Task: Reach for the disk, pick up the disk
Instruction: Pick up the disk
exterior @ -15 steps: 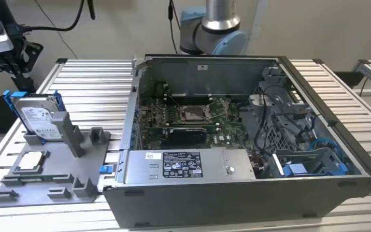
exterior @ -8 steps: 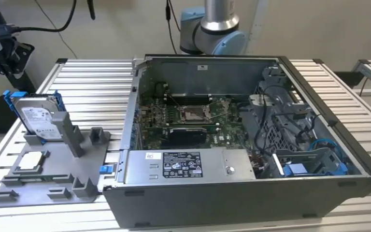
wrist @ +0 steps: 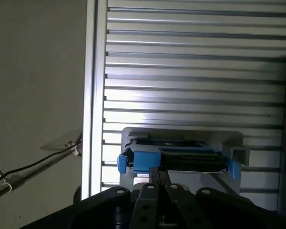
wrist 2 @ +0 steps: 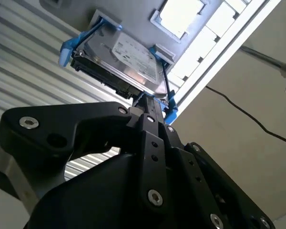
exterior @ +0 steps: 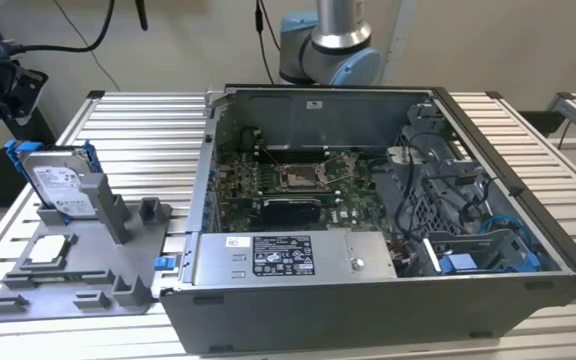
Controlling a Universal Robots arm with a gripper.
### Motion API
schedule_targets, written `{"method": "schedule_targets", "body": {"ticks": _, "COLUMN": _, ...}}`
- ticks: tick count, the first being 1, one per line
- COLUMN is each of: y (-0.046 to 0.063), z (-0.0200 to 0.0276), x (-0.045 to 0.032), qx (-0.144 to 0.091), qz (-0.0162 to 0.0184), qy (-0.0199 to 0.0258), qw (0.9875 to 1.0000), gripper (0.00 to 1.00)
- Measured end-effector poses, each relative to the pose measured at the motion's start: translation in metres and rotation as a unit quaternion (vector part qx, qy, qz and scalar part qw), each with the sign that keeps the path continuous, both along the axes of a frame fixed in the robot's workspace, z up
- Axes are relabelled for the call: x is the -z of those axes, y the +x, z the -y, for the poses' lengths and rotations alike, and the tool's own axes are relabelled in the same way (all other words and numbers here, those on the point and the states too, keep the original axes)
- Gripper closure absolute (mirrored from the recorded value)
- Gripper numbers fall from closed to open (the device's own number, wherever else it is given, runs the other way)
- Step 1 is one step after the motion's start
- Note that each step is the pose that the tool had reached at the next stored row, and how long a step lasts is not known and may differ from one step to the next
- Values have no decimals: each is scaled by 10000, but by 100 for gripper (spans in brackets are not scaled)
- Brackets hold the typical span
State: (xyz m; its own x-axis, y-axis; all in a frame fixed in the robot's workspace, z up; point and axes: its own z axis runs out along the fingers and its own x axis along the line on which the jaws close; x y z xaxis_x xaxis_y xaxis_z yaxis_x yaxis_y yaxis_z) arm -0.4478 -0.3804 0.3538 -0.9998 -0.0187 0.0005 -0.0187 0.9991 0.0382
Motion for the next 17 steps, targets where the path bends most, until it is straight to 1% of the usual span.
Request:
{"method": "schedule_targets", "body": {"ticks": 6, "y": -1, "z": 5, "x": 0, "qx": -14, "qz": 1, "qy": 0, "qw": 10000, "gripper": 100}}
{"method": "schedule_targets", "body": {"ticks": 8, "y": -2, "z": 5, "x": 0, "qx": -109, "qz": 0, "qy": 0, "qw": 9999, "gripper": 100}}
{"method": "schedule_targets", "body": {"ticks": 10, "y": -2, "z": 5, "x": 1, "qx": -275, "qz": 0, "qy": 0, "qw": 9996, "gripper": 100}}
{"method": "schedule_targets", "body": {"ticks": 13, "y": -2, "z": 5, "x": 0, "qx": -538, "qz": 0, "qy": 0, "qw": 9985, "gripper": 100}}
{"method": "schedule_targets", "body": {"ticks": 17, "y": -2, "z": 5, "x": 0, "qx": -854, "qz": 0, "qy": 0, "qw": 9963, "gripper": 100}}
